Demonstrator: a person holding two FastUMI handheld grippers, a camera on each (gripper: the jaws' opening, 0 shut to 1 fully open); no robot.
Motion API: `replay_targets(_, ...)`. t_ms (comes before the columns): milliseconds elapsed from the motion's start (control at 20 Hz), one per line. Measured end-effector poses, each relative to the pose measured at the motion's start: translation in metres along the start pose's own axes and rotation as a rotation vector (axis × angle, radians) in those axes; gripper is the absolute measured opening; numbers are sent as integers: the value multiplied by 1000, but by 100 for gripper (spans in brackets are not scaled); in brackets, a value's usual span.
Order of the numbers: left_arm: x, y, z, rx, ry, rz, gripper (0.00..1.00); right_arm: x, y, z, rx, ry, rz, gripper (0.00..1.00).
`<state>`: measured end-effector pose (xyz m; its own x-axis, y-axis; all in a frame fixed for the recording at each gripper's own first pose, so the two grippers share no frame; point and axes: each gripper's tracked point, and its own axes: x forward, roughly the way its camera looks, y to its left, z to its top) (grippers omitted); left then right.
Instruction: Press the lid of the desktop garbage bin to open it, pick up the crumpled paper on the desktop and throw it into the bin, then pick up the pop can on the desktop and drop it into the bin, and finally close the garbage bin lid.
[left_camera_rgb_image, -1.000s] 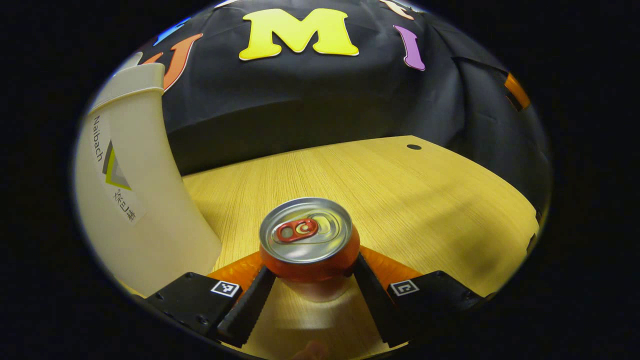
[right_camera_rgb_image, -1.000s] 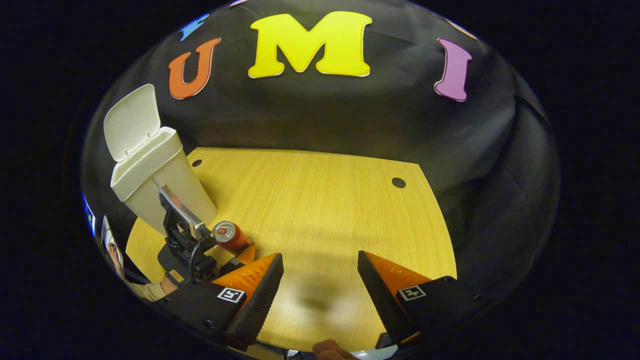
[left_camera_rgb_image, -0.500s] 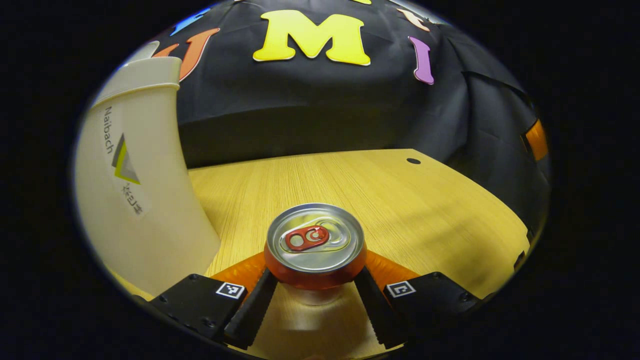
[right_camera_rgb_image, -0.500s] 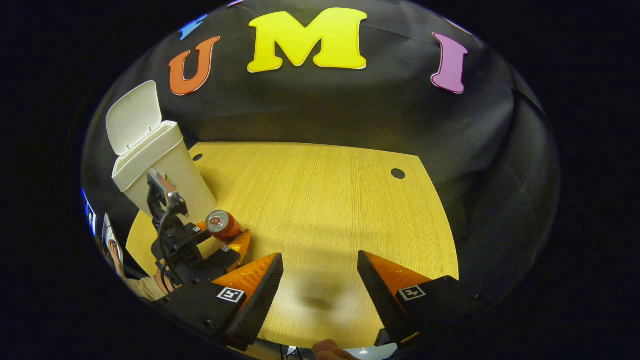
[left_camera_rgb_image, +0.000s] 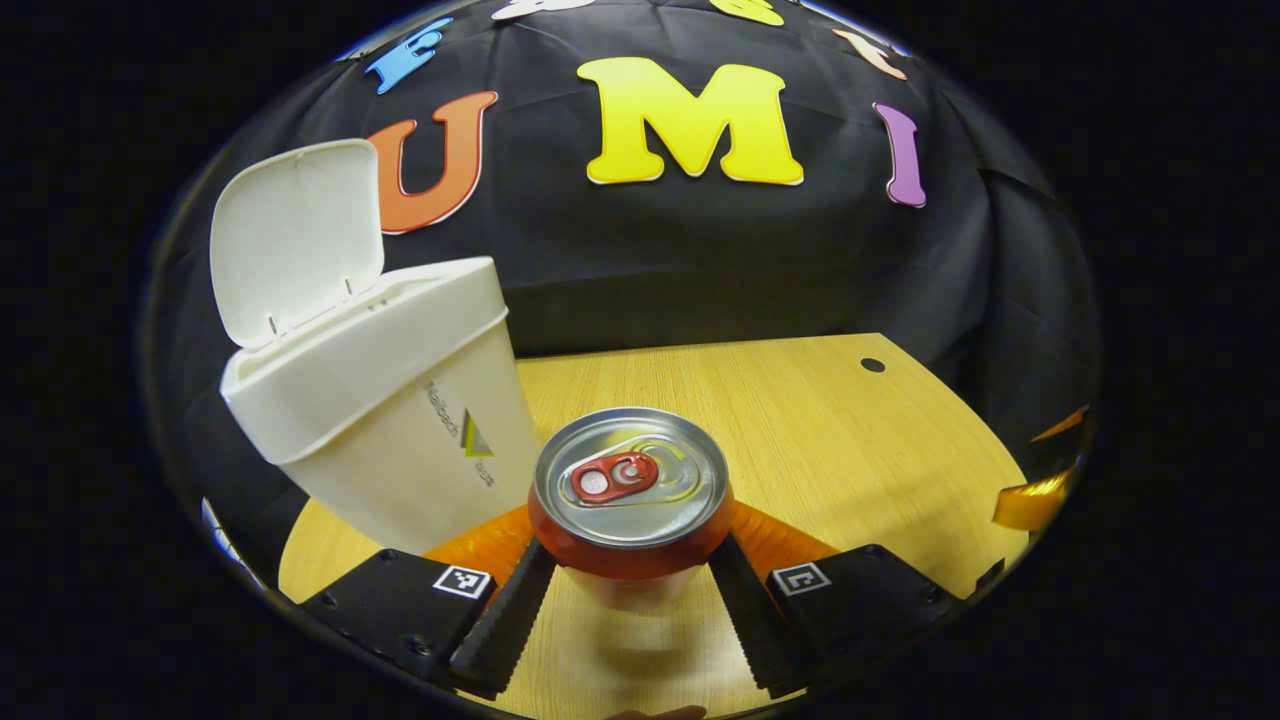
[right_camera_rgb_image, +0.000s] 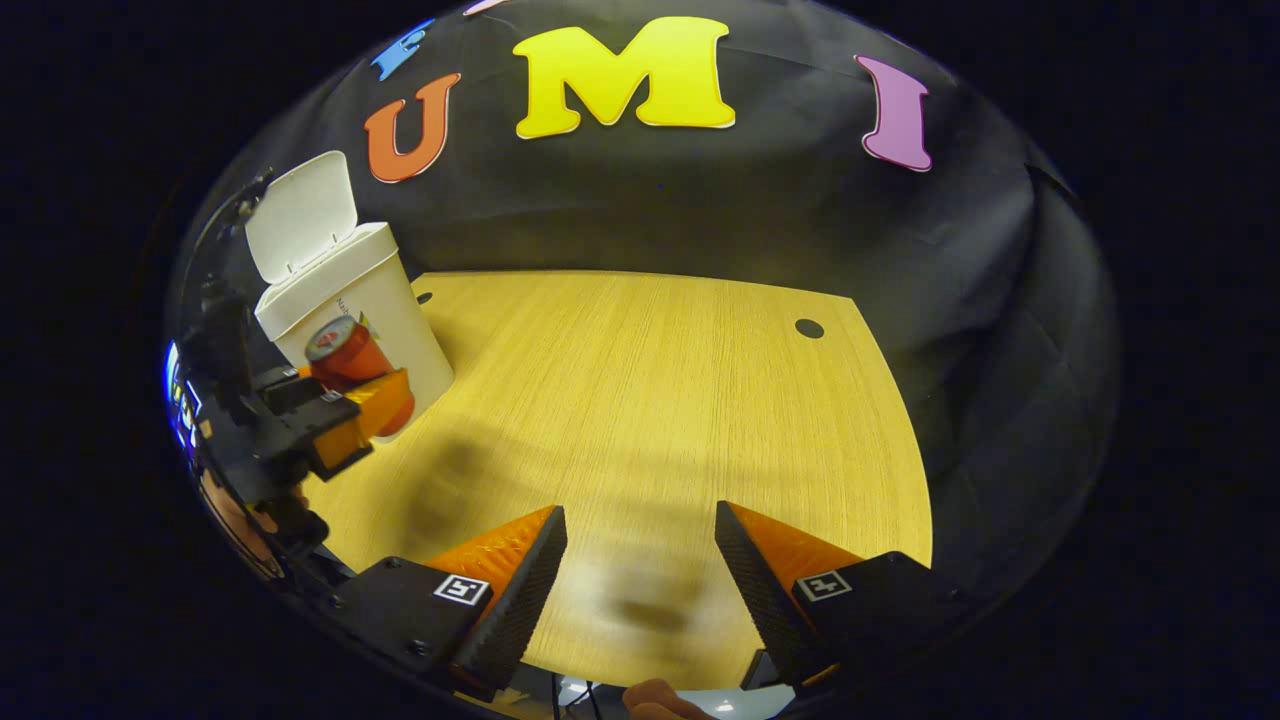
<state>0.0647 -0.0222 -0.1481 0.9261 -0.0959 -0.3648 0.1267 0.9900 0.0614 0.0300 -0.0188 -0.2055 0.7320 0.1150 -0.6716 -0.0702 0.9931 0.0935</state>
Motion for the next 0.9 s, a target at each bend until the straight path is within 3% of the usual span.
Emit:
replay_targets(200, -43, 55, 69, -28, -68, 149, 86, -2, -7, 7, -49, -75, -33, 95)
replay_targets(450, -63, 115, 119, -69, -101, 263, 86, 0, 16, -8, -59, -49, 1, 95)
replay_targets(600, -53, 144, 131, -73, -109, 326, 86, -4, 31, -11, -60, -56, 4, 95)
replay_targets(900, -8, 176, 113, -144, -49, 339, 86, -6, 42, -24, -95, -25, -19, 95)
